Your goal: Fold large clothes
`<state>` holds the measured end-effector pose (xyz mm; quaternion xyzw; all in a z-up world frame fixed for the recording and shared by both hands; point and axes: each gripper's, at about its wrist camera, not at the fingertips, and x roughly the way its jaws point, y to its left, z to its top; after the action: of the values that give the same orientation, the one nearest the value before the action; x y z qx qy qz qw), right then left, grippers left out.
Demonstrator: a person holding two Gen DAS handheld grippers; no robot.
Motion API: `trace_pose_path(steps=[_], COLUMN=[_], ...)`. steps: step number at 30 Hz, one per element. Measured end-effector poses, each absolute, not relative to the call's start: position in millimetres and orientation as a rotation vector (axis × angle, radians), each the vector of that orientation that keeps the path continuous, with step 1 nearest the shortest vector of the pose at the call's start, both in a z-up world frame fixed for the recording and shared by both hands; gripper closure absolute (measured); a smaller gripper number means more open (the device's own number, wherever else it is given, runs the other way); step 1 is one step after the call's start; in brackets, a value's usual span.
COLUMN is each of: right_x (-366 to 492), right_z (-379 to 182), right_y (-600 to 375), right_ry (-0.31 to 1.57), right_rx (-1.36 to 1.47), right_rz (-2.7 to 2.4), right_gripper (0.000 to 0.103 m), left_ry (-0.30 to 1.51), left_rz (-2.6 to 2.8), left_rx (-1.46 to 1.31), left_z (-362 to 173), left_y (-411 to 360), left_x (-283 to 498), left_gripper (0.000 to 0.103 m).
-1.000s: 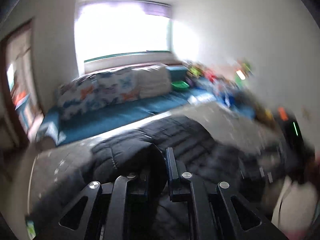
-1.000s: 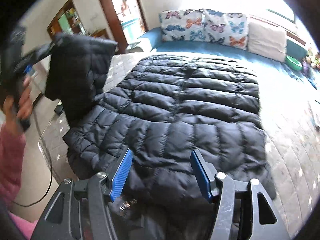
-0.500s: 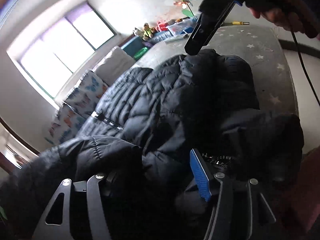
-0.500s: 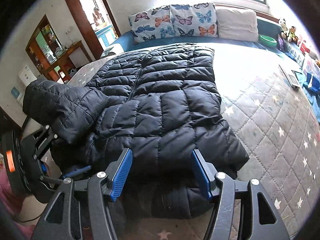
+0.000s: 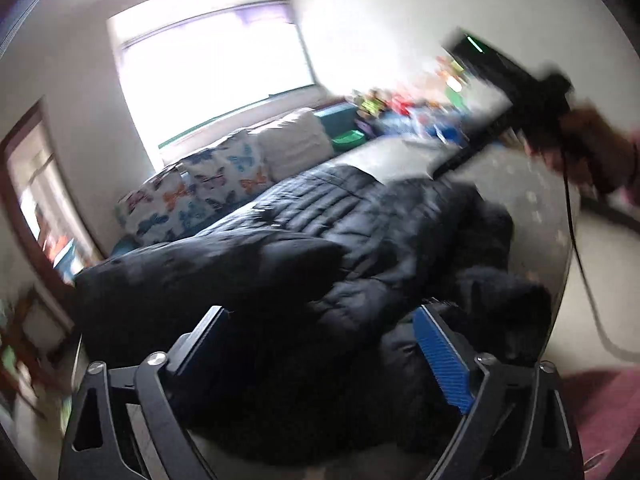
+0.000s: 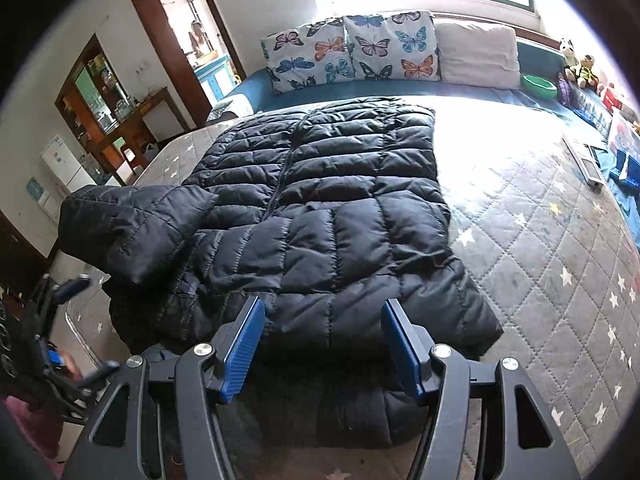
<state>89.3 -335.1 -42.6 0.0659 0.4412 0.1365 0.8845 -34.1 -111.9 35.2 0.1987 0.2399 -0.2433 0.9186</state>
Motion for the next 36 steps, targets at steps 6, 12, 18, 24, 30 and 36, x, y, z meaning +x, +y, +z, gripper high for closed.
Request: trace_pose_path(steps=[6, 12, 18, 24, 30, 36], right_x=[89, 89, 86, 81, 74, 66], right_z=[-38, -36, -33, -27, -19, 1], right_y=[-320, -318, -327, -346, -363, -374], right_ry=[0.903, 0.899, 0.888, 0.848, 0.804, 0.739], right_rx=[0.111, 0.106, 0.131, 0.169, 0.193, 0.189], right_rz=[0.317, 0.319, 0.297, 0.259, 0.213, 0.193], right_gripper=[0.036, 0.036, 0.036, 0.036, 0.036, 0.036], left_ry=[0.535, 0.667, 0.591, 0.478, 0.569, 0.618], left_rz=[-0.324, -0.341, -0.455, -0.659, -0.867, -0.888], left_rx=[0.057, -0.159, -0.108, 0.009, 0.127, 0.147], left_z=[57, 42, 71, 107, 81, 67], left_y=[-20, 35, 1, -79, -169, -172], left_x=[-15, 21, 44, 42, 37, 30], left_gripper=[0.000, 0.000, 0.000, 0.000, 0.000, 0.000])
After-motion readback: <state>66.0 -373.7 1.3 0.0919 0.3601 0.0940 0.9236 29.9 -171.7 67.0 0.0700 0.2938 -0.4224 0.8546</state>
